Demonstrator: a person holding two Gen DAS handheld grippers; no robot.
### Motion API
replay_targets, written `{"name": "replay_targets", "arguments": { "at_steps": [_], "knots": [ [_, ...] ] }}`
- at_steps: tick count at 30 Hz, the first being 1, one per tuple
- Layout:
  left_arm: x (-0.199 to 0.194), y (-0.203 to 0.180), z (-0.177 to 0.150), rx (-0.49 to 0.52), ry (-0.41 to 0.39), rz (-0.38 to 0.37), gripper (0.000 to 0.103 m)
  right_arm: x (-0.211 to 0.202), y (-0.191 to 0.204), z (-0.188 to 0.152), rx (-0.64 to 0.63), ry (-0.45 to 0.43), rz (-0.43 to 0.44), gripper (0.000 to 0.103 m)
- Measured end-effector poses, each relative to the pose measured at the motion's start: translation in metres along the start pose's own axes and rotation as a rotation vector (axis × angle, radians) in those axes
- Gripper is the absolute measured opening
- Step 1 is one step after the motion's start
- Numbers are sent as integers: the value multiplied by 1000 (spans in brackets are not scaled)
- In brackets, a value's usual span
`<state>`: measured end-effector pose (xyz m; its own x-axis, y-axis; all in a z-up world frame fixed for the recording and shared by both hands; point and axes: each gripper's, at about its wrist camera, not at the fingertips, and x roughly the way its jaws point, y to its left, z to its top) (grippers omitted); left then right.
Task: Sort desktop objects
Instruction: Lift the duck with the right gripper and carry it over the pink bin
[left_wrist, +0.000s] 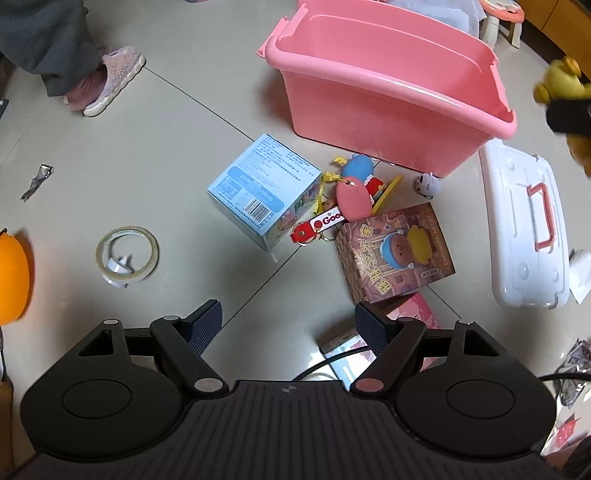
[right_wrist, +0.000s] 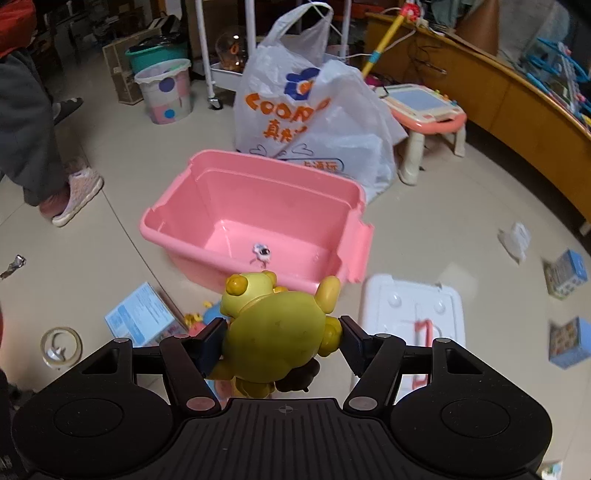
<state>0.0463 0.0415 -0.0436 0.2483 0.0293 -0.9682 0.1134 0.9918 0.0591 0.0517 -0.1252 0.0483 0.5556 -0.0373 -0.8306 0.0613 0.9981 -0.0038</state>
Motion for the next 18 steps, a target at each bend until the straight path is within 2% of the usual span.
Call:
{"name": "replay_targets", "arguments": {
  "at_steps": [7, 12, 18],
  "knots": [
    [5, -3, 12, -29, -14, 4, 81, 29, 7, 37, -4, 7, -16, 61],
    [16, -2, 21, -97, 11, -12, 81, 60, 12, 68, -5, 19, -26, 61],
    [32, -2, 31, -168, 28, -23, 81, 112, 6, 96, 83, 87, 31, 61]
  ]
}}
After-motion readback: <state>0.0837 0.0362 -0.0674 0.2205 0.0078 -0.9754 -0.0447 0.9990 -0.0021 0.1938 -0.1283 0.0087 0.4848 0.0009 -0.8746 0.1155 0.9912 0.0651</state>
